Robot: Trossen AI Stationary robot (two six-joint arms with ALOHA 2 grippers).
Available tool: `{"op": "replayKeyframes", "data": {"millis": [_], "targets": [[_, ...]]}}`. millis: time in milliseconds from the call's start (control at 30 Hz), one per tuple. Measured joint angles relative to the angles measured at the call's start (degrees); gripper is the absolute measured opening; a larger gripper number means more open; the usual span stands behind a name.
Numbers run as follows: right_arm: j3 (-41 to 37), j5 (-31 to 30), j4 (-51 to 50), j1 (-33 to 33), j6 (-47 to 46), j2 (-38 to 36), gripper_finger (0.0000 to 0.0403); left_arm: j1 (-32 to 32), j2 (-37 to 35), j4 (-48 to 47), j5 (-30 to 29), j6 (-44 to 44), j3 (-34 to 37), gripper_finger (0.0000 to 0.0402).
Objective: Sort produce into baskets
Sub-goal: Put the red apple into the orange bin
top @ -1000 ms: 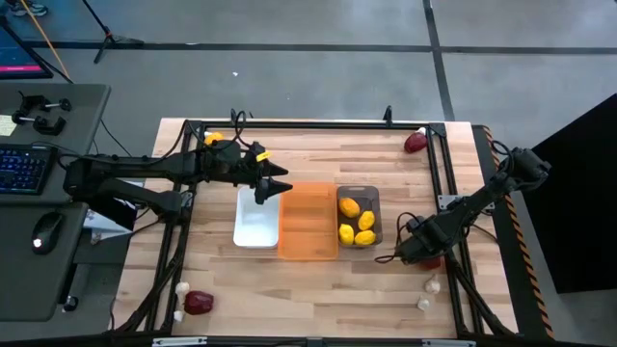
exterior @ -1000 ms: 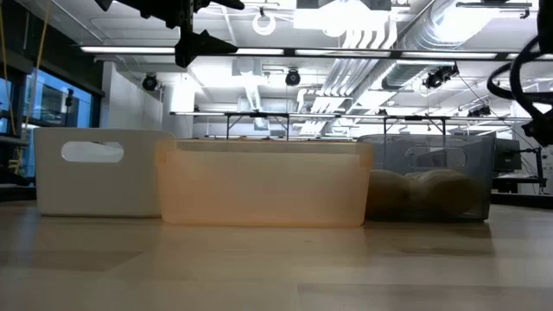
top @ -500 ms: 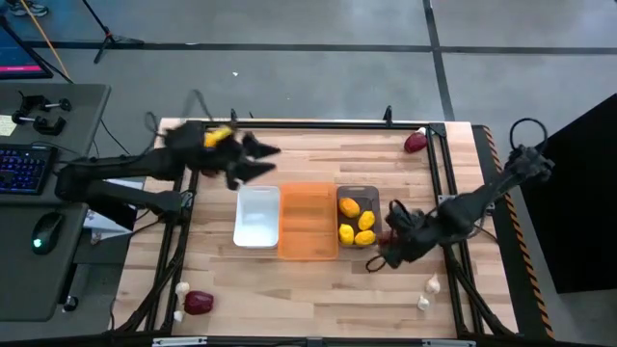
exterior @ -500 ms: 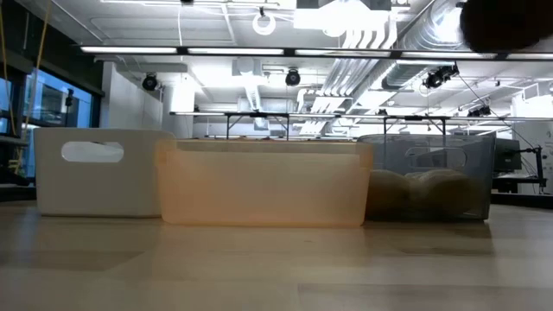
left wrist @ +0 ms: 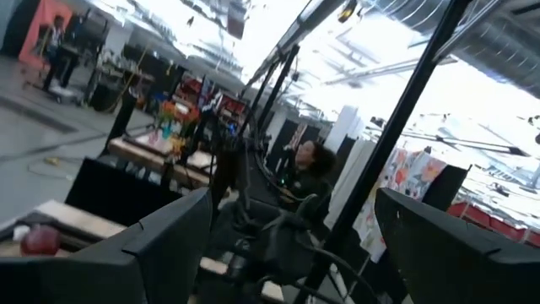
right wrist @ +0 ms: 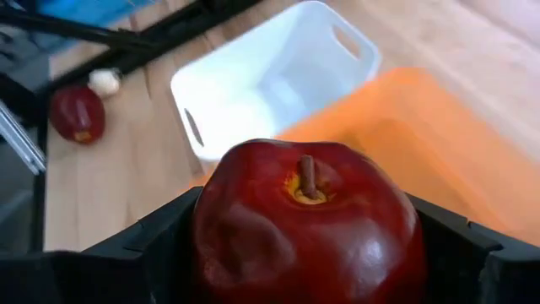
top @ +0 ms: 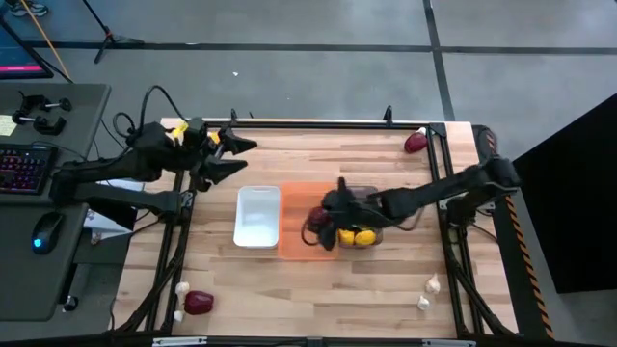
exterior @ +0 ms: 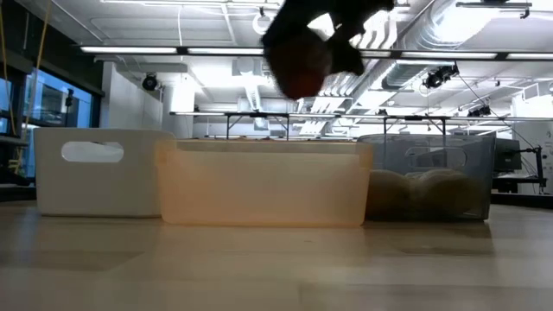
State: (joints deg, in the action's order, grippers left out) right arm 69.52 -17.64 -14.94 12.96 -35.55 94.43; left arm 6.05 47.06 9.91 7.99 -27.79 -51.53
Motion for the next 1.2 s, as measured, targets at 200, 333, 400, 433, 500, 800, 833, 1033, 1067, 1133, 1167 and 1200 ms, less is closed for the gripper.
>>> {"op": "replayKeyframes", "data": {"millis": [200, 333, 400, 433, 500, 800, 833, 1033, 1067, 1133, 1167, 1200], "targets": [[0.0, 9.4, 9.8, -3.2, -0.7, 7.7, 0.0313, -1.0, 0.5, -0.1, 0.0, 0.0, 0.1, 0.0319], [0.0, 14.1, 14.6, -4.9, -7.6, 10.6, 0.0314, -1.3, 0.5, -0.2, 0.0, -0.1, 0.1, 0.0319], [0.0, 15.0, 16.4, -5.5, -12.9, 11.3, 0.0314, -1.3, 0.5, -0.3, 0.0, -0.1, 0.1, 0.0319], [0.0, 16.0, 16.2, -5.8, -15.2, 11.4, 0.0314, -1.3, 0.5, -0.3, 0.0, -0.1, 0.1, 0.0319], [0.0, 17.6, 15.9, -6.3, -15.9, 11.7, 0.0314, -1.3, 0.5, -0.3, 0.2, -0.1, 0.1, 0.0319], [0.0, 22.2, 15.1, -7.6, -15.3, 11.8, 0.0335, -1.3, 0.5, -0.3, 0.5, -0.1, 0.1, 0.0319], [0.0, 22.2, 15.0, -7.6, -14.8, 11.8, 0.0345, -1.3, 0.5, -0.3, 0.5, -0.1, 0.1, 0.0319], [0.0, 21.8, 11.9, -7.4, -14.7, 11.7, 0.0389, -1.3, 0.5, -0.3, 0.6, 0.2, 0.1, 0.0319], [0.0, 21.9, 11.7, -7.6, -15.1, 11.7, 0.0384, -1.3, 0.5, -0.3, 0.7, 0.7, 0.1, 0.0319], [0.0, 24.9, 11.7, -8.5, -14.7, 11.7, 0.0375, -1.3, 0.5, -0.3, 0.9, 1.7, 0.1, 0.0319], [0.1, 27.5, 11.5, -9.2, -14.6, 11.7, 0.0372, -1.3, 0.5, -0.3, 1.3, 2.2, 0.1, 0.0319], [0.5, 30.6, 10.9, -9.9, -15.3, 11.5, 0.0371, -1.2, 0.5, -0.3, 1.9, 2.7, 0.1, 0.0319]]}}
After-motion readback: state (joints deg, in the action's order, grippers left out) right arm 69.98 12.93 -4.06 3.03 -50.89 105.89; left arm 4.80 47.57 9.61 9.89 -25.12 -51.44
